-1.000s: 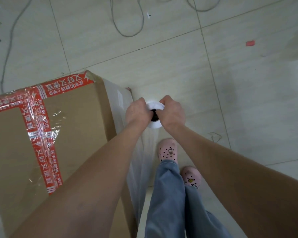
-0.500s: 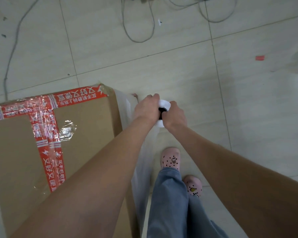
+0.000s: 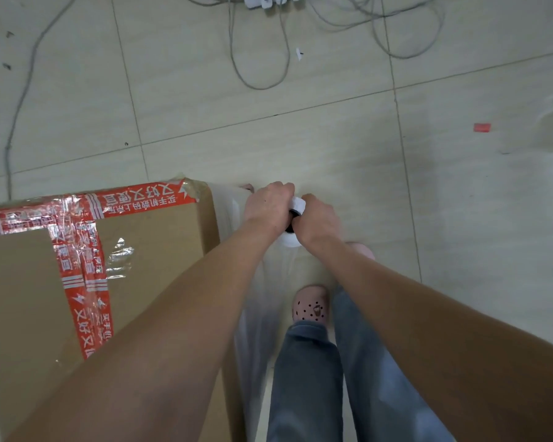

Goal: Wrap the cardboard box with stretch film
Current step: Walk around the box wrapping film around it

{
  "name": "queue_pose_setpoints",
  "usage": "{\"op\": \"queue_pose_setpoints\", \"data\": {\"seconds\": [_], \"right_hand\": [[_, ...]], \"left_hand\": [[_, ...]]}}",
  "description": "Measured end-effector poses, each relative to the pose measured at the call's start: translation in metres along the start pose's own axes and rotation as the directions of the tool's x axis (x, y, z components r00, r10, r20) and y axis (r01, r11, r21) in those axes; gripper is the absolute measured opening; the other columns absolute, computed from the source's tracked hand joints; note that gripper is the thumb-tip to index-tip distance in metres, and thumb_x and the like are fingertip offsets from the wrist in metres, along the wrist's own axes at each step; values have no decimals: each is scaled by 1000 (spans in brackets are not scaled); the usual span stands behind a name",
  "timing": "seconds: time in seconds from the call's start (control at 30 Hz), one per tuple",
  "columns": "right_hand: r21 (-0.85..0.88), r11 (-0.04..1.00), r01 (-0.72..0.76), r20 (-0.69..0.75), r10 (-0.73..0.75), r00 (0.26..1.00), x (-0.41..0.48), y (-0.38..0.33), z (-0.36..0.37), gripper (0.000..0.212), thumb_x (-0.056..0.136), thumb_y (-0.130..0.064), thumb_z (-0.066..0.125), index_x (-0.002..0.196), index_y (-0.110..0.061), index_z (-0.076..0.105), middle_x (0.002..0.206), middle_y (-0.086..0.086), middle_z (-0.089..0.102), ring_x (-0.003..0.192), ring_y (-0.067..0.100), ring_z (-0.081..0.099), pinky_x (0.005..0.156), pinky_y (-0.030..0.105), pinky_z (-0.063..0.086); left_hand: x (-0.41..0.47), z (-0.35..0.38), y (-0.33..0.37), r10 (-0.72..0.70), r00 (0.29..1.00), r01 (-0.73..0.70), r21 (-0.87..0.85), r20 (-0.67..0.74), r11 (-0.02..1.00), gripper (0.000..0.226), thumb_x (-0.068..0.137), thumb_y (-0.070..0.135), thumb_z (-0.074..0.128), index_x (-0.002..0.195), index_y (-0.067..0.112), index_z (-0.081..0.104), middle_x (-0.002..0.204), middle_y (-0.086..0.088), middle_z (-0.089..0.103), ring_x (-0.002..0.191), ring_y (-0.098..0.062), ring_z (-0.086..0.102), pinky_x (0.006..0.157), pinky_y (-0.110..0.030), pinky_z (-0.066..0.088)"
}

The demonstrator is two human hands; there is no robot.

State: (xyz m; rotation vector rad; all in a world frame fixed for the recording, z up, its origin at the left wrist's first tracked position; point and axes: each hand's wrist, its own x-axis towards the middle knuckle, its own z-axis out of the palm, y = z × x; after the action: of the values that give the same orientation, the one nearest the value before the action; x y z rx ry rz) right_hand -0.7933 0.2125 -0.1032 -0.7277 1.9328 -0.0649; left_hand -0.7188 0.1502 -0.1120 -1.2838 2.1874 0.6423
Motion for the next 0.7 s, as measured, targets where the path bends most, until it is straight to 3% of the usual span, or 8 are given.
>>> {"op": "queue_pose_setpoints", "data": {"seconds": [0.13, 0.23, 0.33, 0.4, 0.53, 0.63, 0.7], "right_hand": [[-129, 989, 79, -38, -84, 996, 8, -15, -7, 27, 87, -10, 46, 113, -14, 53, 111, 9, 60, 98, 31, 59, 71, 31, 39], [-169, 979, 117, -62, -129, 990, 13, -28, -15, 40, 88, -12, 47, 127, -22, 50, 117, 6, 59, 103, 29, 57, 72, 29, 37], [-102, 982, 156, -111, -167, 980, 20, -40, -19, 44, 88, -16, 51, 132, -25, 45, 123, 1, 57, 109, 25, 55, 75, 29, 36], [37, 996, 87, -79, -84, 993, 25, -44, -18, 48, 89, -23, 54, 135, -22, 41, 126, 3, 56, 112, 26, 55, 79, 30, 39], [251, 965, -78, 70, 63, 996, 29, -48, -15, 45, 93, -23, 47, 136, -12, 40, 124, 10, 56, 95, 28, 57, 74, 31, 45], [304, 943, -138, 98, 113, 989, 29, -54, -17, 46, 91, -16, 47, 137, -9, 39, 131, 14, 52, 110, 34, 57, 88, 43, 53], [317, 935, -161, 124, 128, 984, 29, -56, -18, 44, 91, -15, 47, 135, -9, 40, 131, 13, 51, 111, 35, 56, 88, 46, 53]], "left_hand": [[2, -8, -10, -146, 989, 142, -141, -20, 980, 21, 82, 10, 52, 103, 9, 57, 101, -9, 61, 93, -29, 58, 68, -34, 44], [4, -12, -19, -306, 952, 282, -324, -25, 903, 15, 80, 14, 55, 94, 8, 55, 96, -11, 62, 90, -31, 58, 66, -33, 43], [7, -13, -30, -483, 876, 421, -492, 2, 762, 19, 82, 22, 59, 92, 7, 53, 101, -14, 64, 94, -33, 59, 68, -32, 42], [9, -14, -33, -560, 828, 487, -547, 39, 681, 30, 84, 27, 59, 102, 3, 56, 109, -16, 63, 101, -33, 59, 73, -32, 43], [11, -18, -30, -560, 821, 527, -524, 110, 669, 36, 88, 30, 55, 112, 3, 55, 117, -17, 61, 108, -34, 57, 80, -34, 45], [11, -23, -27, -506, 853, 504, -460, 130, 731, 35, 90, 28, 56, 113, 3, 52, 116, -17, 60, 107, -34, 56, 74, -32, 41], [11, -26, -25, -480, 868, 486, -420, 127, 766, 34, 90, 27, 56, 114, 3, 50, 115, -17, 59, 106, -33, 56, 72, -33, 40]]}}
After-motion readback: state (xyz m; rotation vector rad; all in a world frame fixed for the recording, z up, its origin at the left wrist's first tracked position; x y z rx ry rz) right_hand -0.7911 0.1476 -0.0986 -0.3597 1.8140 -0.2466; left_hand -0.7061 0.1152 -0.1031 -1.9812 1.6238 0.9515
